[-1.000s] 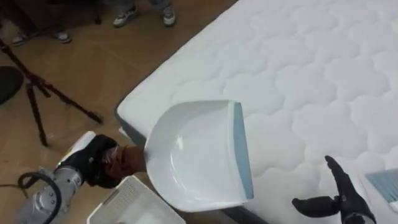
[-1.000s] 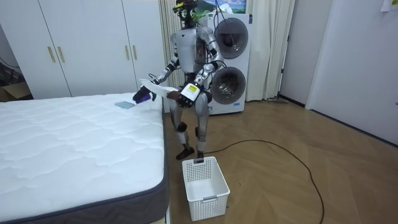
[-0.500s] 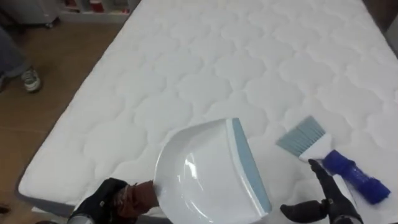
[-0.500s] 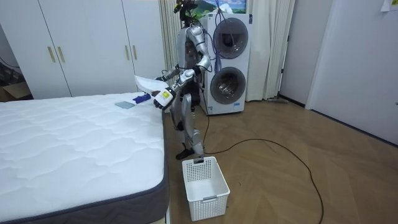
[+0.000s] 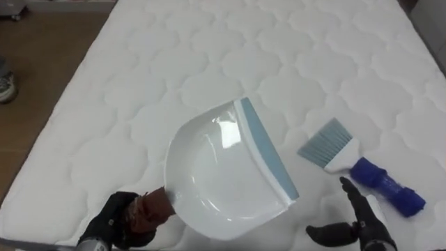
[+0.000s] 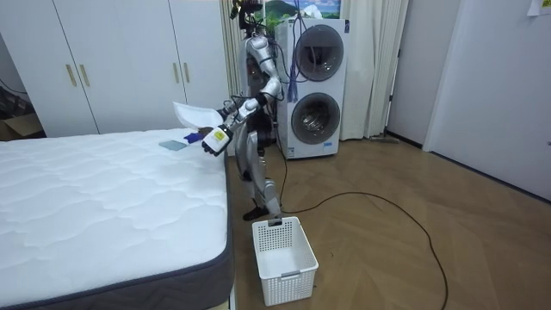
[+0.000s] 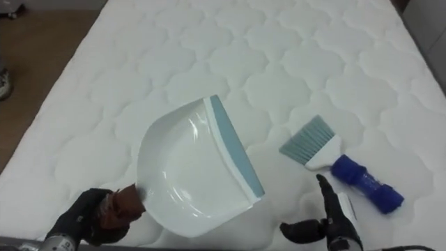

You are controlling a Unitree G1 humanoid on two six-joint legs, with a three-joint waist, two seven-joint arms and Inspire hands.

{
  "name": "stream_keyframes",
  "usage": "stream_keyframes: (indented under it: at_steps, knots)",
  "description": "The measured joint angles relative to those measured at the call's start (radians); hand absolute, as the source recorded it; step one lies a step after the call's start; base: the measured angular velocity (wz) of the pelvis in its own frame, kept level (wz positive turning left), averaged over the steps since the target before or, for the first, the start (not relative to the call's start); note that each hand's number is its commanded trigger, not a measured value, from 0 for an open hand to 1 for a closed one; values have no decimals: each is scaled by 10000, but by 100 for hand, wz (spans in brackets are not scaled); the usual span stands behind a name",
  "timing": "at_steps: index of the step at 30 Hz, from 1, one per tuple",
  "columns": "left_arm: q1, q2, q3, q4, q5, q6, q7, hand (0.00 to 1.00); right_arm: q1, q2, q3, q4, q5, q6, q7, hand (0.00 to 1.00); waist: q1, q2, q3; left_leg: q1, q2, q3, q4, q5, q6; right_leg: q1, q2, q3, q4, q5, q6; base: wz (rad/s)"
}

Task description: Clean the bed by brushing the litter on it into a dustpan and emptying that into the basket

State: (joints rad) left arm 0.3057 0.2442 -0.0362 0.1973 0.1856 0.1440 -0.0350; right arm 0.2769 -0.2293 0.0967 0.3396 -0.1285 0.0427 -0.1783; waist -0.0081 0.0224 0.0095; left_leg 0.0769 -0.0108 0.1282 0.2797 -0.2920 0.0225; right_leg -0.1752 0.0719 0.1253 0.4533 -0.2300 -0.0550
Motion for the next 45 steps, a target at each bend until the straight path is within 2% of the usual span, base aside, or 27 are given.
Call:
stream_keyframes:
  at_steps: [1, 2, 5, 10, 12, 13, 14, 17, 19, 24, 26, 29, 31, 32, 34, 40, 45]
  knots:
    - [-5, -87, 0, -1, -6, -2, 94, 59, 2, 0, -4, 113, 3, 13, 17, 0, -50, 8, -3, 48, -8, 2, 1, -3, 4, 30, -13, -11, -11, 0, 1, -24]
    - [-18, -168, -2, 5, -96, -11, 161, 0, 0, 11, 4, 179, 11, 15, 39, 0, -77, 23, -13, 79, -10, 28, 0, -4, 6, 65, 2, -15, -40, 0, 2, -19]
    - [-48, -307, -22, 210, -288, -132, 249, 0, 33, 37, 17, 380, 52, 14, 74, 0, -134, 9, -19, 251, -15, 92, -91, -4, 6, 120, 35, 44, -50, -1, 6, -24]
    - [-106, -313, -41, 906, -391, -312, 249, 0, 16, 29, 2, 1002, 56, 13, 74, 0, -133, -98, 5, 338, -5, 89, -125, -4, 6, 171, 69, 48, -92, 5, 8, -8]
    - [-112, -325, -81, 1179, -397, -323, 249, 0, -5, 33, -1, 1186, 121, 12, 80, 0, -139, -123, -12, 334, 41, 88, -149, -4, 6, 214, 103, 20, -241, 69, 1, 2]
    - [-159, -331, -79, 1405, -396, -354, 250, 0, -18, 48, -1, 1293, 122, -2, 80, 0, -134, -167, -18, 342, 58, 88, -171, -4, 6, 228, 126, 23, -277, 95, -8, 0]
    - [-215, -348, -74, 1741, -397, -354, 263, 0, -44, 69, -4, 1553, 122, -20, 81, 0, -125, -197, -56, 397, 103, 91, -237, -4, 6, 308, 170, 16, -389, 146, -16, 0]
    - [-257, -346, -60, 2551, -684, -366, 341, 0, -36, 99, -10, 2058, 123, -19, 90, 0, -123, -273, -67, 542, 185, 110, -321, -3, 4, 519, 234, -8, -617, 215, -46, 1]
    - [-298, -370, -64, 3112, -770, -386, 339, 0, -39, 108, -18, 2411, 86, -17, 101, 0, -137, -289, -107, 590, 204, 115, -387, -3, 4, 573, 258, 10, -683, 222, -46, -4]
    - [-278, -416, 31, 4255, -773, -442, 320, 0, -57, 325, -412, 3244, -229, -15, 225, 0, -119, -294, -92, 747, 236, 288, -493, -2, 3, 644, 280, -29, -761, 242, -45, -11]
    - [-327, -497, 208, 4841, -780, -846, 335, 0, -46, 371, -479, 3804, -228, -19, 222, 0, -142, -279, -83, 945, 277, 315, -593, -2, 3, 898, 282, -128, -940, 269, -54, -2]
    - [-341, -546, 329, 5137, -946, -1104, 467, 0, -37, 374, -520, 4003, -229, -20, 214, 0, -141, -274, -77, 975, 280, 361, -605, -2, 3, 885, 283, -150, -941, 277, -53, -9]
    - [-376, -559, 336, 5729, -1089, -1445, 577, 0, -29, 380, -520, 4420, -288, -198, 173, 0, -142, -257, -73, 1081, 310, 348, -700, -2, 3, 1035, 311, -188, -1046, 306, -62, 0]
    - [-387, -562, 363, 5923, -1134, -1574, 675, 0, -22, 399, -521, 4616, -353, -200, 171, 0, -136, -254, -110, 1124, 326, 340, -761, -2, 2, 1063, 341, -174, -1083, 318, -65, 0]
    - [-412, -566, 488, 6161, -1152, -1757, 727, 0, -31, 412, -523, 4771, -400, -202, 172, 0, -125, -251, -111, 1223, 340, 340, -815, -1, 1, 1085, 377, -132, -1087, 327, -80, -8]
    - [-379, -571, 1203, 6639, -1366, -2023, 850, 0, -52, 405, -1087, 5839, -819, -181, 156, 0, -129, -342, -147, 1359, 361, 324, -850, -2, 1, 1232, 410, -117, -1111, 334, -93, -4]
    - [-393, -574, 1946, 7108, -1478, -2031, 1098, 0, 27, 450, -1618, 6561, -1192, 189, 92, 0, -123, -356, -196, 1584, 372, 315, -1016, -7, -4, 1382, 474, -80, -1113, 347, -100, -13]
